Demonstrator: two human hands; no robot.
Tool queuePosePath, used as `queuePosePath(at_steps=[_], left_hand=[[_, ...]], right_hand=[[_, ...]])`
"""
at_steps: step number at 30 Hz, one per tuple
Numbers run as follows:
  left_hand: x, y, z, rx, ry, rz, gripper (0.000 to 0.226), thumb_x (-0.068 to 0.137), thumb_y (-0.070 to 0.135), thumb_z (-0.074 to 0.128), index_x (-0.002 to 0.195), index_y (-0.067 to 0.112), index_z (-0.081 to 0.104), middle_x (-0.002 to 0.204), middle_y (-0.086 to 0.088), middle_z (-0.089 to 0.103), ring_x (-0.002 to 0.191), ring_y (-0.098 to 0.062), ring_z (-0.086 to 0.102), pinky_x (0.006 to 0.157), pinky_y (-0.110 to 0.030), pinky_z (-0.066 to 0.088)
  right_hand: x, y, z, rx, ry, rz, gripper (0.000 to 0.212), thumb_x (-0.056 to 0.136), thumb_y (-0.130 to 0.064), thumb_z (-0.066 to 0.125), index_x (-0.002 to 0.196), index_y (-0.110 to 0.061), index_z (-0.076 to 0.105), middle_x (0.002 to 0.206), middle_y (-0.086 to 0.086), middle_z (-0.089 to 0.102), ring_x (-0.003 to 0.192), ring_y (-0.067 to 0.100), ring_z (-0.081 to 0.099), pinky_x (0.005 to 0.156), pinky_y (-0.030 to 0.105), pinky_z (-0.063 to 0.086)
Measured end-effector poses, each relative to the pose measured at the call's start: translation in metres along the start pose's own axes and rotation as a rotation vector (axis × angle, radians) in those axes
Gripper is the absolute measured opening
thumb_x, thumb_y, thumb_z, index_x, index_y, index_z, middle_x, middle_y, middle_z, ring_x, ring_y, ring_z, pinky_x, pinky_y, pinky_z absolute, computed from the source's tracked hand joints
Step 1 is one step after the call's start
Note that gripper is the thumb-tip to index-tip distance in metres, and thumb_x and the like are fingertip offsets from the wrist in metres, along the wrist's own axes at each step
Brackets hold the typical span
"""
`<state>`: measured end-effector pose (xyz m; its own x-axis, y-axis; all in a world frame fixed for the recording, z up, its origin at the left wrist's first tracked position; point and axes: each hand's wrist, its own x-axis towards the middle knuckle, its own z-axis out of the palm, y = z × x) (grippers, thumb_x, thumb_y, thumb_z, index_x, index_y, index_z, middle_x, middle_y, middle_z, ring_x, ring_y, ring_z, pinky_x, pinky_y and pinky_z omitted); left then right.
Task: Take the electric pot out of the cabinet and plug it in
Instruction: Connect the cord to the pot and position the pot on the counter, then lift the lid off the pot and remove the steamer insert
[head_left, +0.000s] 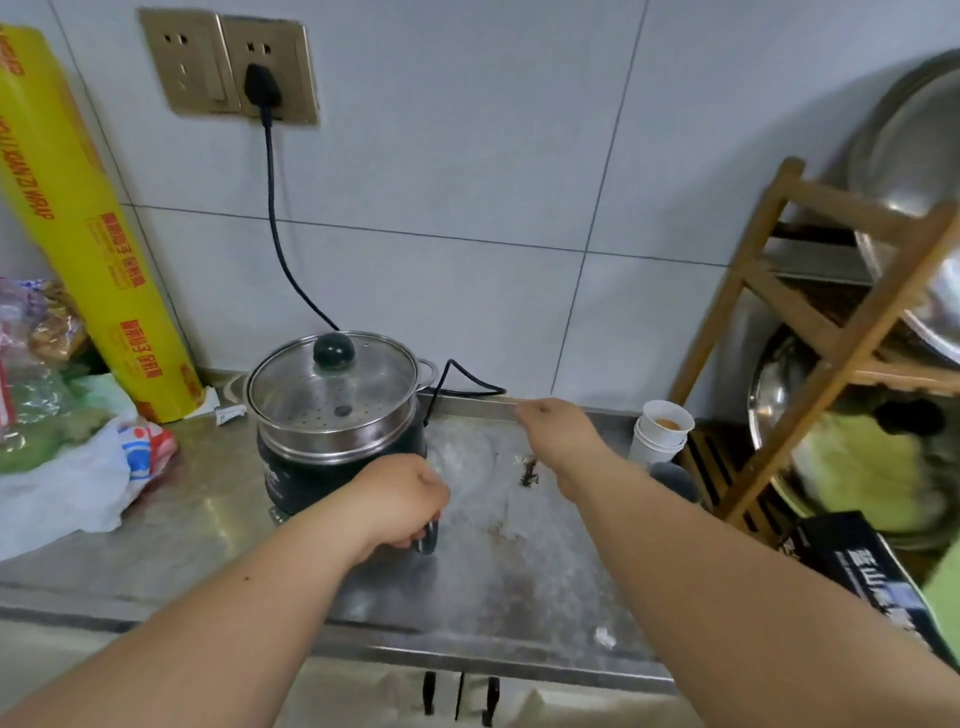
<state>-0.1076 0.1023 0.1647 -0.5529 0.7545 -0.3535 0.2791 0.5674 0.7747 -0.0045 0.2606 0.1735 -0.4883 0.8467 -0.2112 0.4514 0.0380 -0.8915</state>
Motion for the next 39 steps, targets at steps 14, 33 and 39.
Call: queuePosePath(at_steps=[14, 33, 39], left_hand=[[-0.014, 0.004, -0.001, 0.133, -0.365, 0.296, 0.010, 0.090, 0.024, 0.052, 0.086, 0.033, 0.056, 0.094, 0.003, 0.066, 0.084, -0.013, 0.065, 0.079, -0.032, 0.056], [0.081, 0.028, -0.118, 0.793, 0.366, 0.199, 0.044, 0.093, 0.032, 0.035, 0.134, 0.021, 0.042, 0.134, -0.017, 0.046, 0.119, -0.039, 0.041, 0.094, -0.044, 0.041], [0.071, 0.025, -0.112, 0.718, 0.424, 0.166, 0.041, 0.091, 0.030, 0.042, 0.131, 0.021, 0.043, 0.126, -0.018, 0.036, 0.111, -0.038, 0.039, 0.080, -0.042, 0.041]], right_hand=[[-0.091, 0.040, -0.022, -0.002, 0.263, 0.266, 0.021, 0.091, -0.011, 0.043, 0.086, -0.006, 0.062, 0.073, 0.008, 0.051, 0.069, 0.021, 0.047, 0.060, 0.027, 0.038], [-0.062, -0.016, 0.042, 0.159, 0.038, 0.136, 0.015, 0.084, -0.019, 0.051, 0.073, -0.019, 0.062, 0.083, 0.003, 0.063, 0.069, 0.016, 0.057, 0.069, 0.031, 0.045], [-0.049, -0.028, 0.052, 0.195, -0.005, 0.113, 0.019, 0.087, -0.016, 0.049, 0.072, -0.021, 0.058, 0.082, 0.001, 0.061, 0.066, 0.013, 0.056, 0.066, 0.027, 0.046]])
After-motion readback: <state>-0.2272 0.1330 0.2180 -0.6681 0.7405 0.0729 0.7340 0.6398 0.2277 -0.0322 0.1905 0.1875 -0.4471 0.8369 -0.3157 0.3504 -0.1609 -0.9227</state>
